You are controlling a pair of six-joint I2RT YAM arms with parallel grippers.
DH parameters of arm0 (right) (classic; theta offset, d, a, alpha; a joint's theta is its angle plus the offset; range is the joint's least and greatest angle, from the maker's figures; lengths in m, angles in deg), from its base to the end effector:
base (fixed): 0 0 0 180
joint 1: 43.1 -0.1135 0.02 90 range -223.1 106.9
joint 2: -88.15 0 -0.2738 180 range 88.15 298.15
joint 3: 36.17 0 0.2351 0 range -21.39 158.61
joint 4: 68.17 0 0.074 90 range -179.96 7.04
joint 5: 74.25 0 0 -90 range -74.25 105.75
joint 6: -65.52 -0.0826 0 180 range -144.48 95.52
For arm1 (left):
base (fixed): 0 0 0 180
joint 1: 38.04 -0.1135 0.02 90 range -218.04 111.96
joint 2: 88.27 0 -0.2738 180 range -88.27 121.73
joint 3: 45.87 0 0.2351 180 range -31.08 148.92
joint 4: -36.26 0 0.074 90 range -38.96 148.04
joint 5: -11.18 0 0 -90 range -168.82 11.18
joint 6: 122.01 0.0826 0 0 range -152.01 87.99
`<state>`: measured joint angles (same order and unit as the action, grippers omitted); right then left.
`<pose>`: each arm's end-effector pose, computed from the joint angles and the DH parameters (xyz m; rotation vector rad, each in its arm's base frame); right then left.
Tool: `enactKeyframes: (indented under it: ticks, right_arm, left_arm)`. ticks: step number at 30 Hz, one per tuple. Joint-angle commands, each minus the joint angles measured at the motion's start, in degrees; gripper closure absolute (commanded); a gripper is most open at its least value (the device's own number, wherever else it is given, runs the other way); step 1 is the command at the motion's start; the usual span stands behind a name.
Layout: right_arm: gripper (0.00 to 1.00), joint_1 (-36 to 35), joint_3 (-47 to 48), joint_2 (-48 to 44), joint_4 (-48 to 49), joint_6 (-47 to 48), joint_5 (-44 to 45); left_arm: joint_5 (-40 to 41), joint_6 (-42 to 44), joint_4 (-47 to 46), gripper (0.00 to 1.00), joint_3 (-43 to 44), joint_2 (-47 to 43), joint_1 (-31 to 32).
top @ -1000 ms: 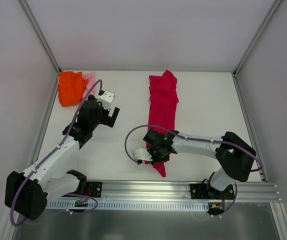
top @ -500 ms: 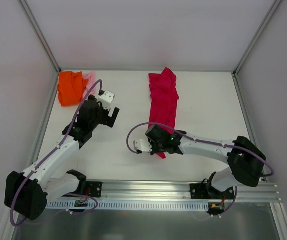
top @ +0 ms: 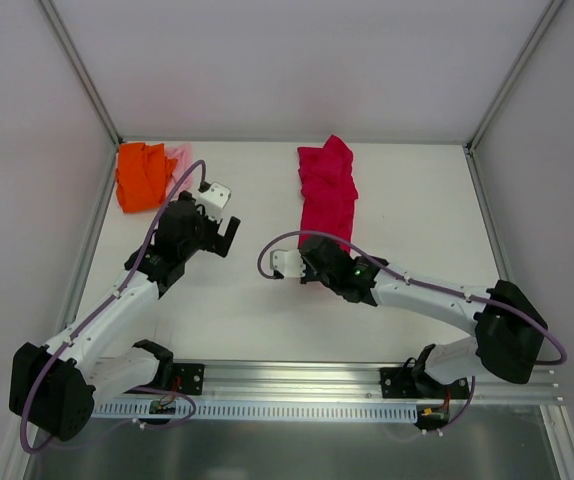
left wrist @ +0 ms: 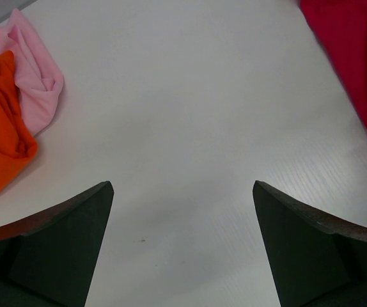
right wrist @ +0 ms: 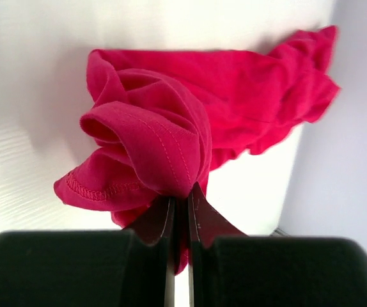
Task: Fold and stack the t-shirts
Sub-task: Fold the folded rectangular tshirt in 1/3 of the way
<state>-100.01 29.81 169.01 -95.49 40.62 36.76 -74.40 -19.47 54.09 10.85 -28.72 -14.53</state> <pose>0.1972 0.2483 0.2219 -1.9114 1.2744 -0.4959 0.2431 -0.0988 0.2828 0.5482 1.8512 -0.0535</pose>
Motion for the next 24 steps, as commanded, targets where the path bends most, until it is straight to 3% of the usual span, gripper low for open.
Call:
enactKeyframes:
  ticks: [1, 8, 13, 24]
  right_arm:
    - [0.99, 1.70, 0.57, -2.46, 9.35, 3.18, 5.17]
    - [0.99, 10.32, 0.04, 7.19, 25.42, 8.63, 4.99]
    - [0.99, 15.23, 4.16, 15.02, 28.09, 9.61, 3.61]
    - [0.99, 19.99, 5.32, 22.94, 44.95, 17.34, 5.00]
  left_arm:
    - [-1.79, -0.23, -0.50, 0.07, 1.57, -1.36, -0.66]
    - [-0.82, 0.03, -0.32, 0.07, 1.49, -1.63, -0.66]
    - [-0.82, 0.21, -0.32, 0.07, 1.31, -1.63, -0.66]
    - [-0.91, 0.56, -0.85, 0.08, 1.31, 0.21, -0.66]
